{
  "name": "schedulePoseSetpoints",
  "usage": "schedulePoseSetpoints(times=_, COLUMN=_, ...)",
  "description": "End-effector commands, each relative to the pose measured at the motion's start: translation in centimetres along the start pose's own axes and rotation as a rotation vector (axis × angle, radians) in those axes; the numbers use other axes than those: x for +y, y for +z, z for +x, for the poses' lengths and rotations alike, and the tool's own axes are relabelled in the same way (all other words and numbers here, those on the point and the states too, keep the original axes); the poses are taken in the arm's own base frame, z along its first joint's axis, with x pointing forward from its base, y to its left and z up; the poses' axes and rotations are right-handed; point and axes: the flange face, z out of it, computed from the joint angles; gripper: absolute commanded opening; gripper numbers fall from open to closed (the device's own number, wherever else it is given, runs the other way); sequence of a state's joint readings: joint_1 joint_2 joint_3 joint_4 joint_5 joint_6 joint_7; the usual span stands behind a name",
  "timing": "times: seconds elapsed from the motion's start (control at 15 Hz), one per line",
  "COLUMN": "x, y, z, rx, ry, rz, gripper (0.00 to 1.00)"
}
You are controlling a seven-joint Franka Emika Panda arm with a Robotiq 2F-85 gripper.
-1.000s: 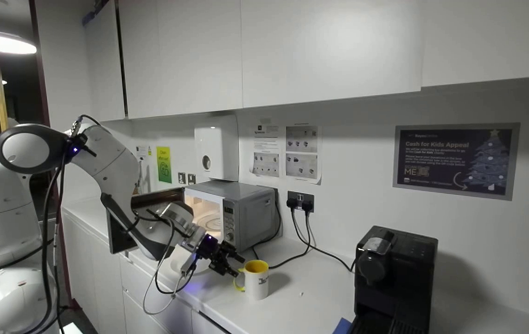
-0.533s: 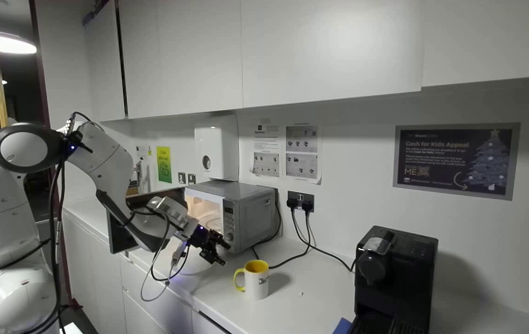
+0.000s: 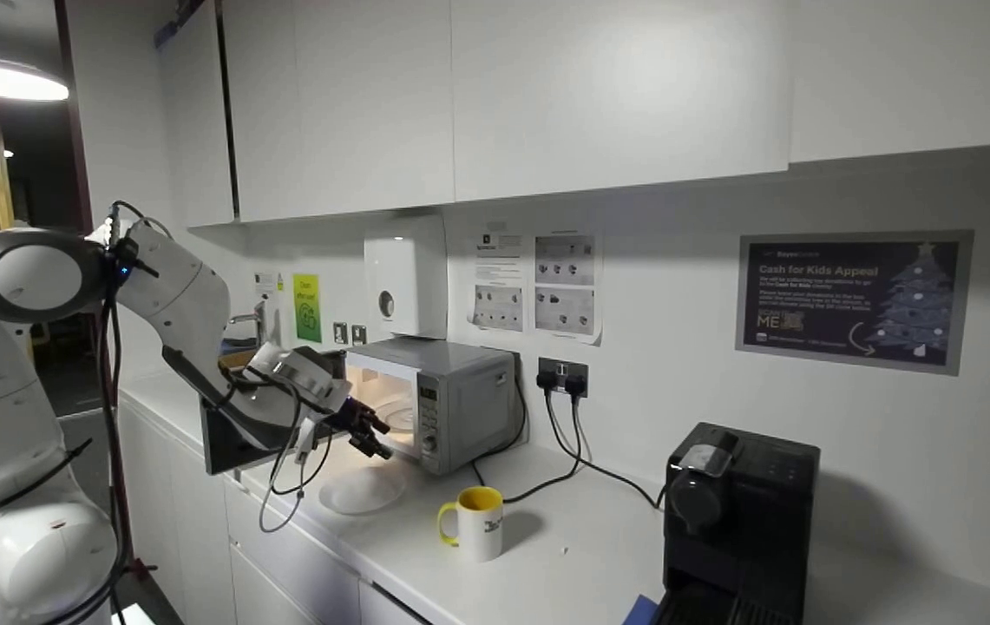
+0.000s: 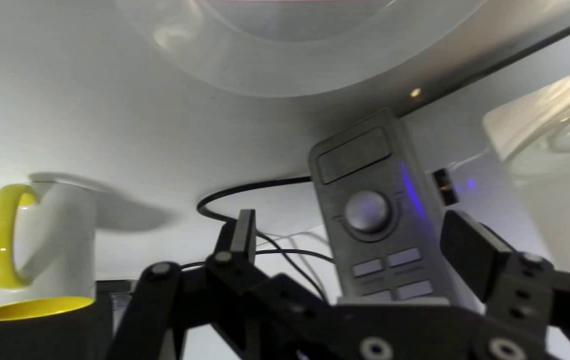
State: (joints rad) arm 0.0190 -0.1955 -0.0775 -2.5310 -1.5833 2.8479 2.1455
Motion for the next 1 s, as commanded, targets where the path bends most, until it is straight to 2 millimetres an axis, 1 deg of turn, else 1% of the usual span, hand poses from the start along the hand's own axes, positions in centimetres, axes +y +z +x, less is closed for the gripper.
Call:
schedulePoseSetpoints(times=0.0, x=-4.2, y=-2.4, z=-0.9, rx=-0.046, ry=-0.113, rz=0.111, gripper=1.00)
schedulePoseSetpoints(times=0.13, x=-5.9, y=-2.9, z=-2.3, rx=-0.102, ry=-0.130, rz=0.158, gripper=1.00)
schedulePoseSetpoints(times=0.27, x=-6.9, y=-3.0, z=-3.3, rx=-0.144, ry=-0.140, rz=0.183, gripper=1.00)
schedulePoseSetpoints(times=0.47, x=-7.3, y=-3.0, z=-4.3, rx=-0.191, ry=-0.126, rz=0.150, gripper=1.00)
schedulePoseSetpoints(times=0.6, x=-7.5, y=-2.9, z=-5.0, rx=-0.235, ry=-0.070, rz=0.106, gripper=1.00)
schedulePoseSetpoints(times=0.73, x=-7.9, y=-3.4, z=-6.2, rx=-0.270, ry=-0.121, rz=0.099, gripper=1.00)
schedulePoseSetpoints(times=0.8, x=-8.1, y=-3.7, z=-7.2, rx=-0.293, ry=-0.201, rz=0.106, gripper=1.00)
schedulePoseSetpoints(times=0.93, x=-8.6, y=-4.5, z=-8.2, rx=-0.309, ry=-0.325, rz=0.108, gripper=1.00)
